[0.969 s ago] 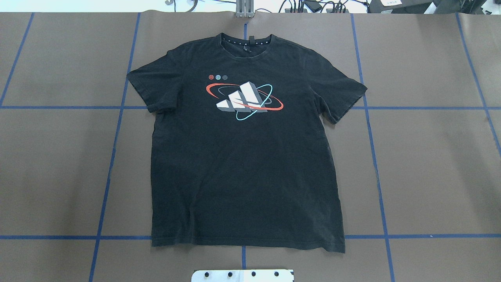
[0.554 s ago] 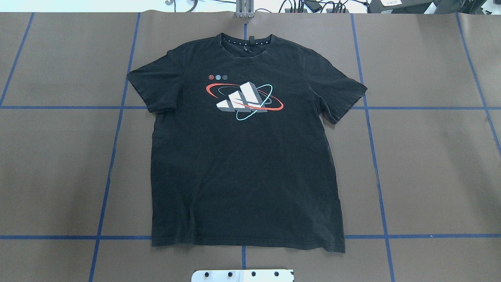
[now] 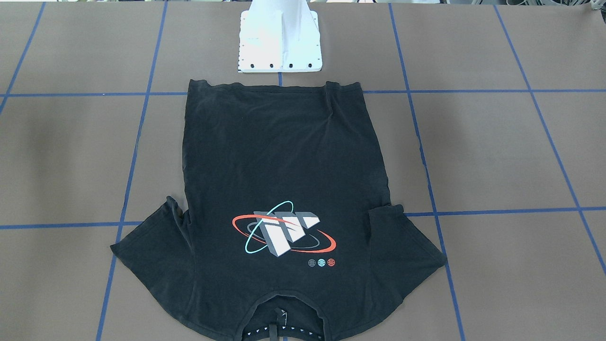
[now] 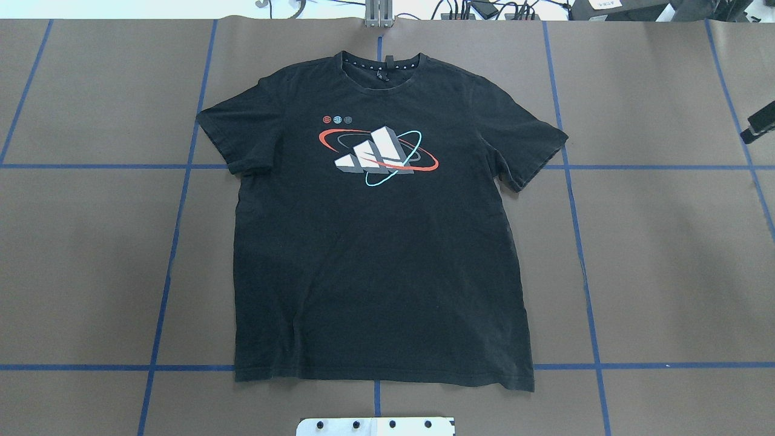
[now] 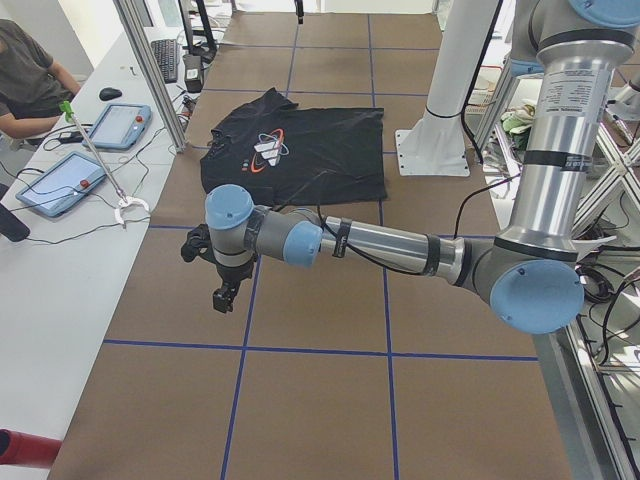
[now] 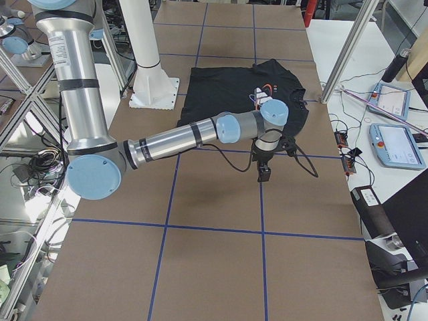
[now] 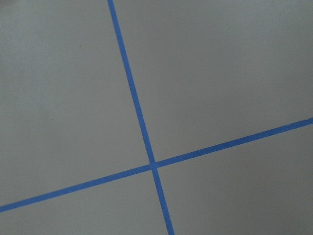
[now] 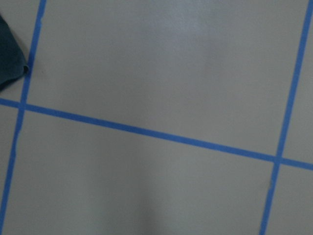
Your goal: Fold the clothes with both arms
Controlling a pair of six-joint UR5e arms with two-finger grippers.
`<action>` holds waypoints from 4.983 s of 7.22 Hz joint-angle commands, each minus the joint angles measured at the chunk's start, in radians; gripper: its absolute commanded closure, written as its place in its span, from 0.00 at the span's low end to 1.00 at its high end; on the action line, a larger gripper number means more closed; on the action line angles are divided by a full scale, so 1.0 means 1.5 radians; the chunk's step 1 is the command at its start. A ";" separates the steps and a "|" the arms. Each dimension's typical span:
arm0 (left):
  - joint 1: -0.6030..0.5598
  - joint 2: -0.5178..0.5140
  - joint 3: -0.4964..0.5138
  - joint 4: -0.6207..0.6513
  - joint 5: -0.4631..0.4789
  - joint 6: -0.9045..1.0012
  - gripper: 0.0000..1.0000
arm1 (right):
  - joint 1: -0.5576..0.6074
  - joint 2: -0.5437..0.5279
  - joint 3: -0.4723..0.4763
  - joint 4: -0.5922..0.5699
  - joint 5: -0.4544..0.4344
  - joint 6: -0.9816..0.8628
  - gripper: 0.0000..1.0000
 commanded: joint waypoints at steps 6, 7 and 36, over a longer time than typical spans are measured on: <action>0.011 -0.045 0.043 -0.115 -0.035 -0.096 0.00 | -0.196 0.168 -0.298 0.445 -0.049 0.233 0.04; 0.011 -0.043 0.047 -0.127 -0.035 -0.096 0.00 | -0.205 0.190 -0.315 0.445 -0.068 0.233 0.08; 0.011 -0.047 0.048 -0.133 -0.037 -0.124 0.00 | -0.371 0.565 -0.584 0.454 -0.321 0.465 0.01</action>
